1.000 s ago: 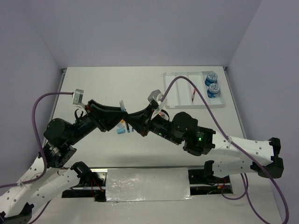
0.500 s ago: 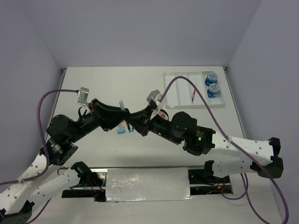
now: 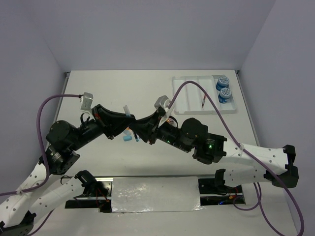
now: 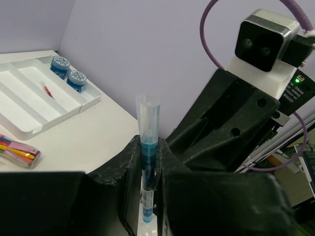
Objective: Sort the stationery into containers
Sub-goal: Close the pen cap on the pen.
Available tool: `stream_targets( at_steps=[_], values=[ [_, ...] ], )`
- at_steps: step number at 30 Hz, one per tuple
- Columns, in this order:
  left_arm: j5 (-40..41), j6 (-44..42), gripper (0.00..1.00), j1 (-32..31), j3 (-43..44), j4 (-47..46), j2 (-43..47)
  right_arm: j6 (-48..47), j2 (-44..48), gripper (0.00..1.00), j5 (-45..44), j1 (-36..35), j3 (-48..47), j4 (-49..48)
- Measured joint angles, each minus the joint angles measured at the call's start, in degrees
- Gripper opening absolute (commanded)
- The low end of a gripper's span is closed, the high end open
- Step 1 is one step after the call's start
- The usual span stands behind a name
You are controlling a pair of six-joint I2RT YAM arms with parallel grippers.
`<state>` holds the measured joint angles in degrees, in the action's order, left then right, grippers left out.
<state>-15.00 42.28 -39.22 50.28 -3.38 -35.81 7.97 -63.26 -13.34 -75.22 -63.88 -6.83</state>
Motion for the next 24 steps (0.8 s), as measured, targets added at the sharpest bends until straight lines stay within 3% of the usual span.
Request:
stream_targets(
  at_steps=[1,4,16,24],
  values=[
    [-0.3,-0.7,0.0,0.0,0.7,0.7,0.0,0.2,0.1,0.43,0.6,0.0,0.4,-0.7],
    [-1.6,-3.6,0.0,0.0,3.0,1.2,-0.1,0.5,0.3,0.48,2.3,0.0,1.9,-0.8],
    [-19.2,-9.0,0.0,0.0,3.5,-8.0,1.0,4.3,0.9,0.48,15.6,0.0,4.5,-3.7],
    [-23.2,-9.0,0.0,0.0,2.6,-10.3,2.2,5.0,-1.0,0.42,20.7,0.1,1.4,-5.5]
  ],
)
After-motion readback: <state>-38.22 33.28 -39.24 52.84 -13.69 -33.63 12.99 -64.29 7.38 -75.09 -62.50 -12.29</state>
